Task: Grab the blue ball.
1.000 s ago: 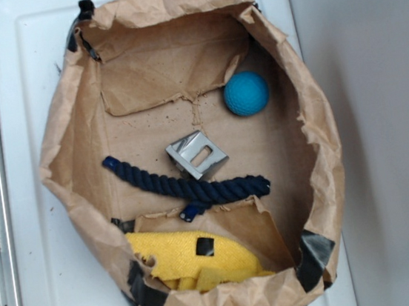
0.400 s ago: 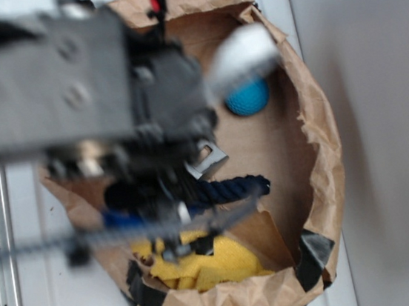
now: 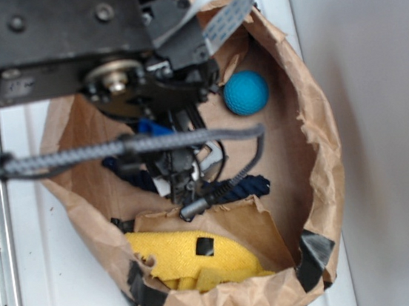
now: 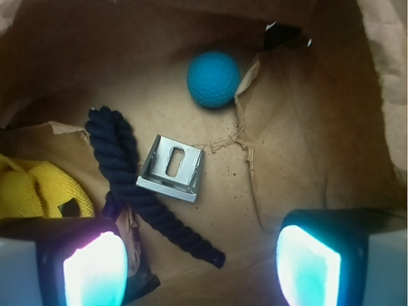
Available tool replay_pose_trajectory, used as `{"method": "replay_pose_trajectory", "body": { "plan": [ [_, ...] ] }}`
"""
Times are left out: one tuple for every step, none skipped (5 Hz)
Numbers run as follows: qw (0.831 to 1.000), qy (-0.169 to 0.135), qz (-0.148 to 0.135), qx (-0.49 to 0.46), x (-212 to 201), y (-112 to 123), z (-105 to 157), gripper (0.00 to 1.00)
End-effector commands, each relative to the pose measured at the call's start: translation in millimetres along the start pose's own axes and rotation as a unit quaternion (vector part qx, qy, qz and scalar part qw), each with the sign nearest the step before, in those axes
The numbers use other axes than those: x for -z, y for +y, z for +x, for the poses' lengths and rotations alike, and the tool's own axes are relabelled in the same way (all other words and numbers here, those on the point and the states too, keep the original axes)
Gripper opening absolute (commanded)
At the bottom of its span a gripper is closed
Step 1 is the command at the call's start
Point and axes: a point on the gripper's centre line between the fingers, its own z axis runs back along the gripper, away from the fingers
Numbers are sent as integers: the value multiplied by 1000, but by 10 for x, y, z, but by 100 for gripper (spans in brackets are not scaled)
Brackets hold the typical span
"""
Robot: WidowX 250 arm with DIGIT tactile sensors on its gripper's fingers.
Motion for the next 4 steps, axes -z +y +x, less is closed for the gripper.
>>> {"method": "replay_pose_trajectory", "body": {
  "plan": [
    [1000,-18,2,-9,-134,76,75,100],
    [1000,-18,2,-9,-134,76,75,100],
    [999,-47,10,-26,224,-72,168,100],
    [998,-53,37,-11,471,-168,229,100]
  ]
}}
